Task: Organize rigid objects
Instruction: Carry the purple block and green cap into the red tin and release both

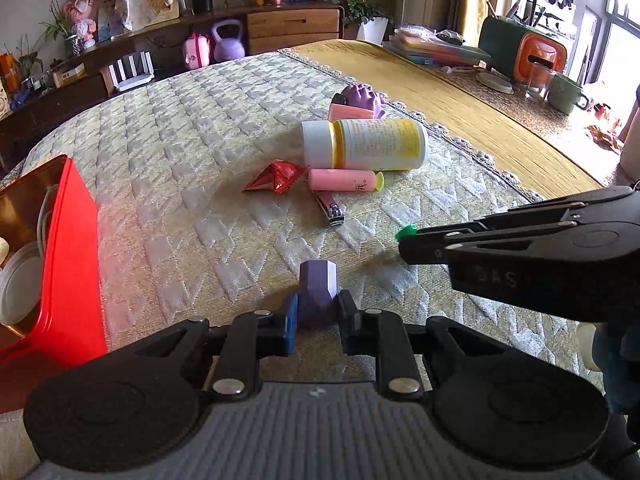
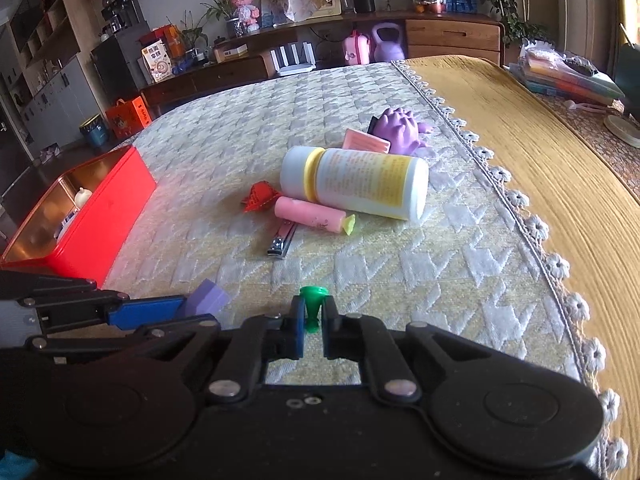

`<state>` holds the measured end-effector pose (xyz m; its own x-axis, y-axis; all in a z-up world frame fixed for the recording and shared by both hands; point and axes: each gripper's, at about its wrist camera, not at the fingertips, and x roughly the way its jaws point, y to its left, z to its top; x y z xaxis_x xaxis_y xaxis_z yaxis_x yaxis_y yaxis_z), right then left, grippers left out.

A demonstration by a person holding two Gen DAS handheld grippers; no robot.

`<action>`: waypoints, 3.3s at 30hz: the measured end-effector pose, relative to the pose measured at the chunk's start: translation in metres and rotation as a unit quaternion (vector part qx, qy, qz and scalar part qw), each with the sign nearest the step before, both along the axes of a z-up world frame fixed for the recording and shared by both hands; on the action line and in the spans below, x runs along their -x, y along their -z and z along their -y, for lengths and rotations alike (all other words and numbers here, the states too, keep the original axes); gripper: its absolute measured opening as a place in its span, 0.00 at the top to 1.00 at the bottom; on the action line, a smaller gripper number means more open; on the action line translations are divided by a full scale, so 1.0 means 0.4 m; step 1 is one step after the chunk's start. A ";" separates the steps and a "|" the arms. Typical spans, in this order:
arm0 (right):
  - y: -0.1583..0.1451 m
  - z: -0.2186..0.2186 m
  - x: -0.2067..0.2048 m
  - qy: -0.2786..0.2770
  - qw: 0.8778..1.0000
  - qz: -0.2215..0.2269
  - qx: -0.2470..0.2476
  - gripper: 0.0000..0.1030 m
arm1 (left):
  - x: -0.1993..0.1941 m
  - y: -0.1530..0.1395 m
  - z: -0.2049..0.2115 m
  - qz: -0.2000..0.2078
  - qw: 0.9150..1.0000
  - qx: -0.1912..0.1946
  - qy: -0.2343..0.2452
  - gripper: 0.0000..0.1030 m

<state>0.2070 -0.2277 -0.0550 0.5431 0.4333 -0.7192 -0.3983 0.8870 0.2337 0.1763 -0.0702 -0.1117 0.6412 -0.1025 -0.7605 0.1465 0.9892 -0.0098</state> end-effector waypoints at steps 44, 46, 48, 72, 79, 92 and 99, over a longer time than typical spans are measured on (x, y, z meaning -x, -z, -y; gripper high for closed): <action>-0.257 -0.327 0.106 -0.133 0.986 0.096 -0.035 0.93 | 0.133 -0.202 -0.506 0.049 0.980 0.017 -0.192 0.80; -0.253 -0.359 0.098 -0.142 0.985 0.092 -0.034 0.93 | 0.124 -0.191 -0.534 0.041 0.979 0.013 -0.197 0.80; -0.244 -0.391 0.094 -0.152 0.984 0.085 -0.031 0.93 | 0.115 -0.183 -0.559 0.033 0.979 0.012 -0.202 0.80; -0.117 -0.616 0.070 -0.210 0.977 0.004 0.021 0.93 | 0.001 -0.103 -0.655 -0.069 0.980 0.007 -0.187 0.80; -0.097 -0.635 0.063 -0.213 0.976 -0.009 0.032 0.93 | -0.011 -0.076 -0.650 -0.093 0.979 0.014 -0.178 0.80; -0.100 -0.613 0.058 -0.196 0.980 -0.020 0.012 0.79 | -0.040 -0.071 -0.637 -0.124 0.977 0.003 -0.175 0.80; -0.115 -0.607 0.067 -0.196 0.980 -0.016 0.004 0.75 | -0.029 -0.079 -0.630 -0.125 0.976 -0.015 -0.178 0.79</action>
